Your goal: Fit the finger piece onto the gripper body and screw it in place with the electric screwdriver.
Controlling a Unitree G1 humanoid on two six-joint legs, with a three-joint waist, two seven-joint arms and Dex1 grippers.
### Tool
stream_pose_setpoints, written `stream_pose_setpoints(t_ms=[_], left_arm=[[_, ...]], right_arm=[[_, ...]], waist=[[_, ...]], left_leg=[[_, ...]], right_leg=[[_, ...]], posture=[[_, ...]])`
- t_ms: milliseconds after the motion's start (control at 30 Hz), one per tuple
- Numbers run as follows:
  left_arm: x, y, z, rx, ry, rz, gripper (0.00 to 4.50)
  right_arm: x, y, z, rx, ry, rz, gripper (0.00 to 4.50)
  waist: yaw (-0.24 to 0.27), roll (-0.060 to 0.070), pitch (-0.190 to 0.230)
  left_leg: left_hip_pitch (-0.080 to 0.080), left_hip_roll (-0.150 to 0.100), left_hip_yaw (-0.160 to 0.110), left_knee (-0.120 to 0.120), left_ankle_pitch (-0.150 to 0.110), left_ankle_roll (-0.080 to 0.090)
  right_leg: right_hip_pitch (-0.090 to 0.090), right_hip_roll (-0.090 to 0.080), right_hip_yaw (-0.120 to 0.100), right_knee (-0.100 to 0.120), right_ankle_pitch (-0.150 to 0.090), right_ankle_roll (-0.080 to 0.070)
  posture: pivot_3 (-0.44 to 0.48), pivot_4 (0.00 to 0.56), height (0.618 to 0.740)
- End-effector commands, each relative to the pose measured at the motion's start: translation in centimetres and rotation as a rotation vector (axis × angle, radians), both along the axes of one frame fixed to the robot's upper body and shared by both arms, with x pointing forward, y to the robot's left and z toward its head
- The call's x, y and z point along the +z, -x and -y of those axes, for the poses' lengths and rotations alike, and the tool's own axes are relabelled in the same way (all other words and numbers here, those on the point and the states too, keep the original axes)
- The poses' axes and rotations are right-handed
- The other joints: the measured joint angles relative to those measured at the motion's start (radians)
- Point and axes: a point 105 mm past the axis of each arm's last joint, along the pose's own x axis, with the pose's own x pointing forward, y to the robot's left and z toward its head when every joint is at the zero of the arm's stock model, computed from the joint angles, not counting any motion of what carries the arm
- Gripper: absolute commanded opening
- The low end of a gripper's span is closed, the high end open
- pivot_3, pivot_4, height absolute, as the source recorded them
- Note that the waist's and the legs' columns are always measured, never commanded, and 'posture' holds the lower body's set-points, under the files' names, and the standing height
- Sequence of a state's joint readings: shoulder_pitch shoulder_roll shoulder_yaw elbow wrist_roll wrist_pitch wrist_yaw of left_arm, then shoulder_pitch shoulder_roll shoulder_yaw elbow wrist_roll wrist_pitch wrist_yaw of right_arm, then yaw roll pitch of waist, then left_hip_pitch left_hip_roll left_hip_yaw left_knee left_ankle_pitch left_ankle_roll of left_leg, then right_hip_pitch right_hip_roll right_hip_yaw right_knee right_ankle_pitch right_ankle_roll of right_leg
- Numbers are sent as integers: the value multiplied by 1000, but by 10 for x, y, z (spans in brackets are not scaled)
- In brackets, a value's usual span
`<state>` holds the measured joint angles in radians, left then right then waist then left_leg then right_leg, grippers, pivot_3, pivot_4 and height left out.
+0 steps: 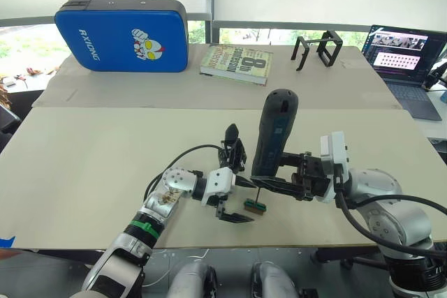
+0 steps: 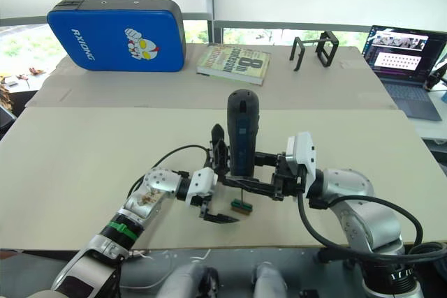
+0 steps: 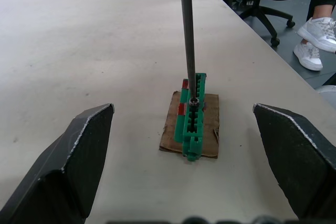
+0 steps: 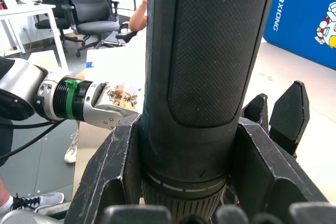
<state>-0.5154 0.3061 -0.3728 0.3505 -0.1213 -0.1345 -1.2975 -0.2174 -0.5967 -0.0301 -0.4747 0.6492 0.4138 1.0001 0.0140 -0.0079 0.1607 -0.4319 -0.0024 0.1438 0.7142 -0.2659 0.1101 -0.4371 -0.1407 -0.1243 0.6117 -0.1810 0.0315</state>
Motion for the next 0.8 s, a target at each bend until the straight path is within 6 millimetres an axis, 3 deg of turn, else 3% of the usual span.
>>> stream_pose_setpoints(t_ms=[33,800], left_arm=[[8,-1,4,-16,18,43,4500],[8,0,4,-15,23,42,4500]], right_arm=[[12,8,-2,28,-19,71,1935],[8,4,-2,14,-5,72,1935]], waist=[[0,0,0],[0,0,0]], left_leg=[[0,0,0,0,0,0],[0,0,0,0,0,0]], right_leg=[[0,0,0,0,0,0],[0,0,0,0,0,0]], posture=[[0,150,740],[0,150,740]])
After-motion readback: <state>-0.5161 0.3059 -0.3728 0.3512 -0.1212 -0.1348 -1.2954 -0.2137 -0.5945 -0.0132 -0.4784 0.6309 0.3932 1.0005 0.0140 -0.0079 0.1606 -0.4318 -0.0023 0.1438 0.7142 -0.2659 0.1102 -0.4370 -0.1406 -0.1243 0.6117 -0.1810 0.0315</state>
